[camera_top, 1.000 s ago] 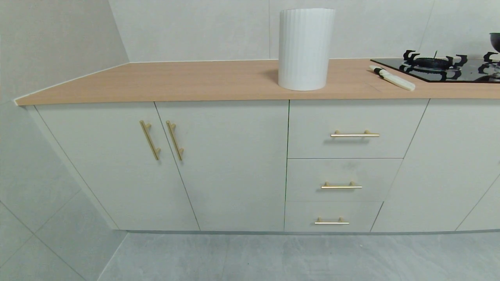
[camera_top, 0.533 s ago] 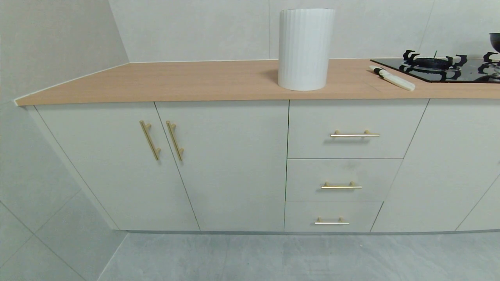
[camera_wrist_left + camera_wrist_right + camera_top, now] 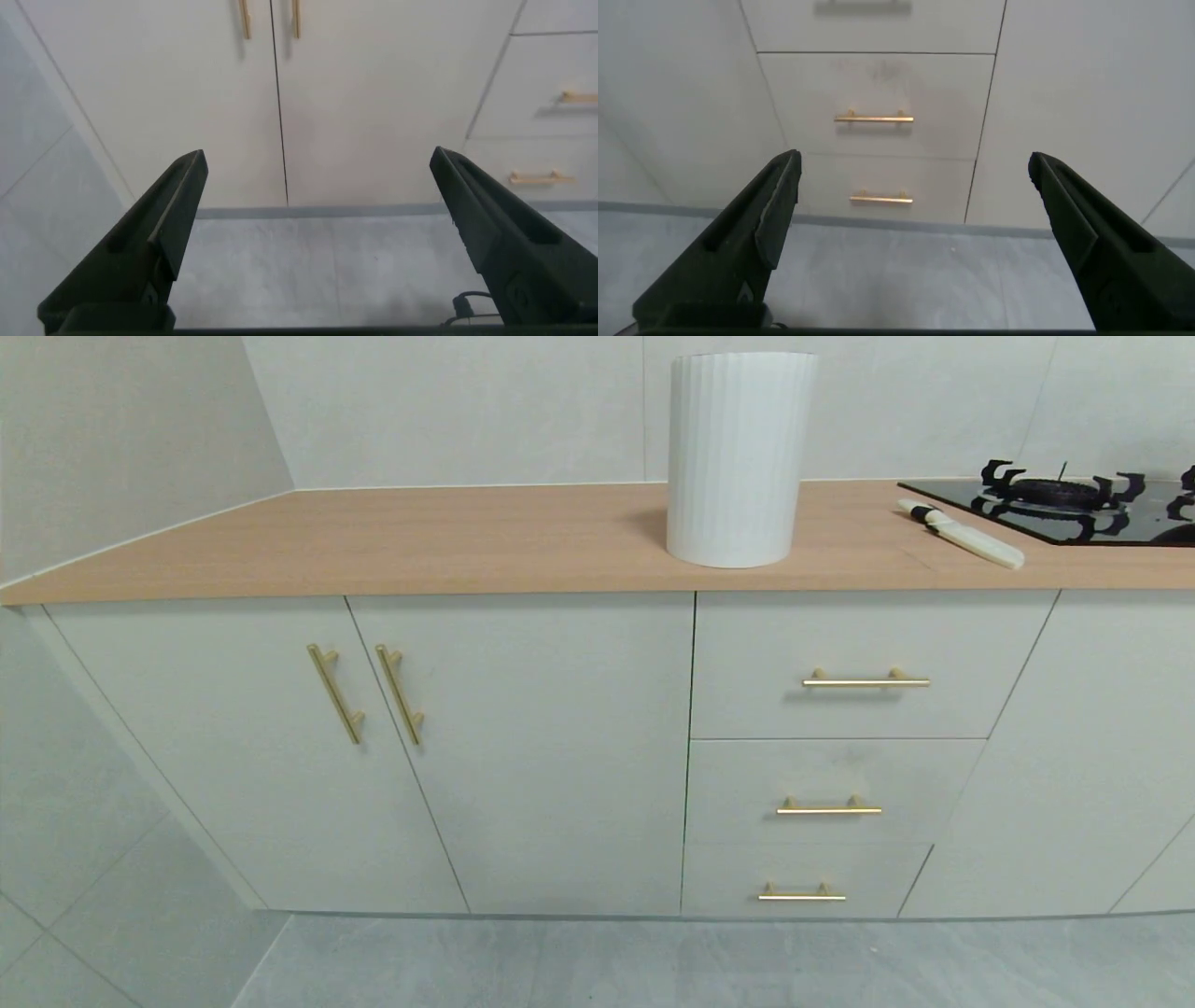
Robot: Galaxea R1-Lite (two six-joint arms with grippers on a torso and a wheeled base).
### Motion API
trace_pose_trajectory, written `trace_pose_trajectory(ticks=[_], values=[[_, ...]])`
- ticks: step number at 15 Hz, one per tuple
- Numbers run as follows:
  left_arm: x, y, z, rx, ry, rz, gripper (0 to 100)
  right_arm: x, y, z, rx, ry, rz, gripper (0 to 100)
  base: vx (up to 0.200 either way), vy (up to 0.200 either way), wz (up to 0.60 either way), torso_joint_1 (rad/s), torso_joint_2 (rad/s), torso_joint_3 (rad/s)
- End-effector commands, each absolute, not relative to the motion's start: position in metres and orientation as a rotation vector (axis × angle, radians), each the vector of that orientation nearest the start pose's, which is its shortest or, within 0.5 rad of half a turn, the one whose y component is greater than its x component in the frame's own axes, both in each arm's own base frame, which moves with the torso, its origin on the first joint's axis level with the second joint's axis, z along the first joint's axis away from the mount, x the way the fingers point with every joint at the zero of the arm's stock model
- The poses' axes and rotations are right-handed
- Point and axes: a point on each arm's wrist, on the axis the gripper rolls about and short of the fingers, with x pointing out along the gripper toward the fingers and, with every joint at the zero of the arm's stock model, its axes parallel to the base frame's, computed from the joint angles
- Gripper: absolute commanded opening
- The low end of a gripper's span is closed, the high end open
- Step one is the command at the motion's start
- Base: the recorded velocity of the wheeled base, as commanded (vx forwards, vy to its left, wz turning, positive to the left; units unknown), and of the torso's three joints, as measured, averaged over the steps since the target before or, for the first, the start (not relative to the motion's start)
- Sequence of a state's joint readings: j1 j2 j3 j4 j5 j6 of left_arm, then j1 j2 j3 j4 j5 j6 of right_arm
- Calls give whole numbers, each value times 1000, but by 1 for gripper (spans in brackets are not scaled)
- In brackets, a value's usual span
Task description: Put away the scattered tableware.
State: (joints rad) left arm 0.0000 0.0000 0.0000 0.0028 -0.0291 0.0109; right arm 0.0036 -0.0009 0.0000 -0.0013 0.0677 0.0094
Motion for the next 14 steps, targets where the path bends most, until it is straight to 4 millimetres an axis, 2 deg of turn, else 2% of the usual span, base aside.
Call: trace_pose_trajectory(ticks=[1, 13, 14], values=[[-23, -1, 75, 11, 3, -29, 100, -23, 1, 76, 9, -1, 72, 100, 200, 0, 0, 2, -2, 12], [-23, -1, 75, 11, 3, -29, 100, -23, 1, 76, 9, -1, 72, 100, 200, 0, 0, 3, 2, 1], [-23, -1, 75, 11, 3, -29, 100, -23, 1, 76, 11, -1, 72, 100, 0, 0, 0, 0, 0, 0]])
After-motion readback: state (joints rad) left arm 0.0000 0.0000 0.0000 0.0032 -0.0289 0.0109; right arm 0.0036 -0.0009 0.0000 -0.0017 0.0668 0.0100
